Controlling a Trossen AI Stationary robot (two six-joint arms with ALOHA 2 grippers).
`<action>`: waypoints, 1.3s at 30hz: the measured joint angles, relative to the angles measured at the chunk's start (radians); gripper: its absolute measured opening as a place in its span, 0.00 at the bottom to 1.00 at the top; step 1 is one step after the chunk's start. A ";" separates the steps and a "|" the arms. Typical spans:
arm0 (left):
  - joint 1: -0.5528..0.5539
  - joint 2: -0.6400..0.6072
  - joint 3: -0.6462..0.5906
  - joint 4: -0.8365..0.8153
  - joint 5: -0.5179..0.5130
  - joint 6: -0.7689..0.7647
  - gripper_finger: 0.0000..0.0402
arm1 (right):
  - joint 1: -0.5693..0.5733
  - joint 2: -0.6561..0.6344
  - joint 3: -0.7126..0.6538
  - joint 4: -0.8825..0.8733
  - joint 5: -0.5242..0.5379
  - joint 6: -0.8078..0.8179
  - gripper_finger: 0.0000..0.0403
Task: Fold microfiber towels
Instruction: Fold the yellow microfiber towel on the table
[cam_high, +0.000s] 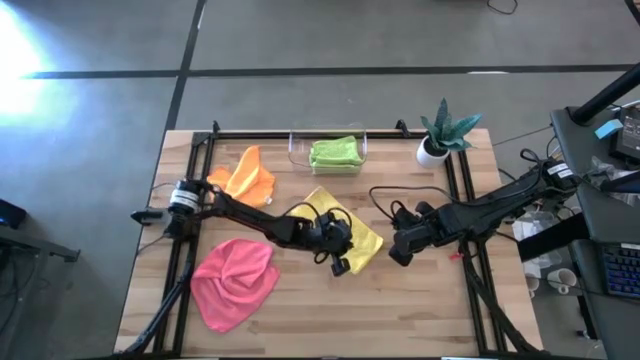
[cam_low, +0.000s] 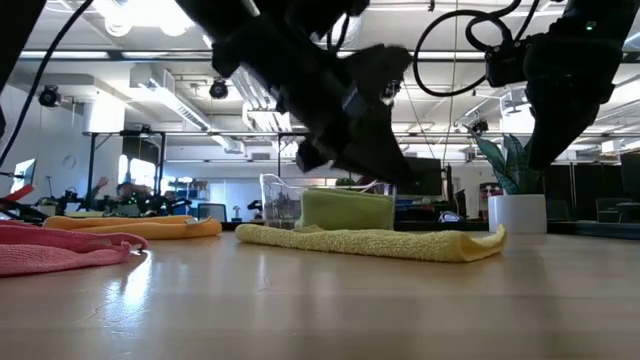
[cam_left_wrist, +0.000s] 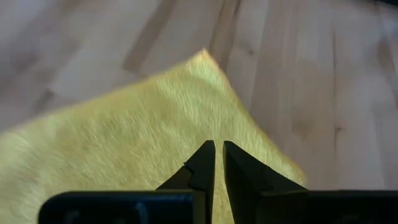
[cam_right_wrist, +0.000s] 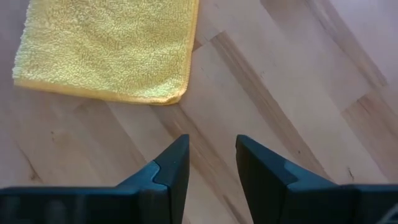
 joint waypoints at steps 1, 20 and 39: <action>-0.004 0.014 0.000 0.012 0.000 -0.012 0.04 | 0.000 0.000 0.000 0.001 0.002 -0.004 0.30; -0.073 0.060 0.005 -0.249 0.151 0.081 0.04 | 0.000 0.000 0.000 0.018 0.021 -0.078 0.30; -0.171 -0.067 0.127 -0.765 0.042 0.406 0.04 | 0.001 0.000 0.000 0.104 0.015 -0.127 0.30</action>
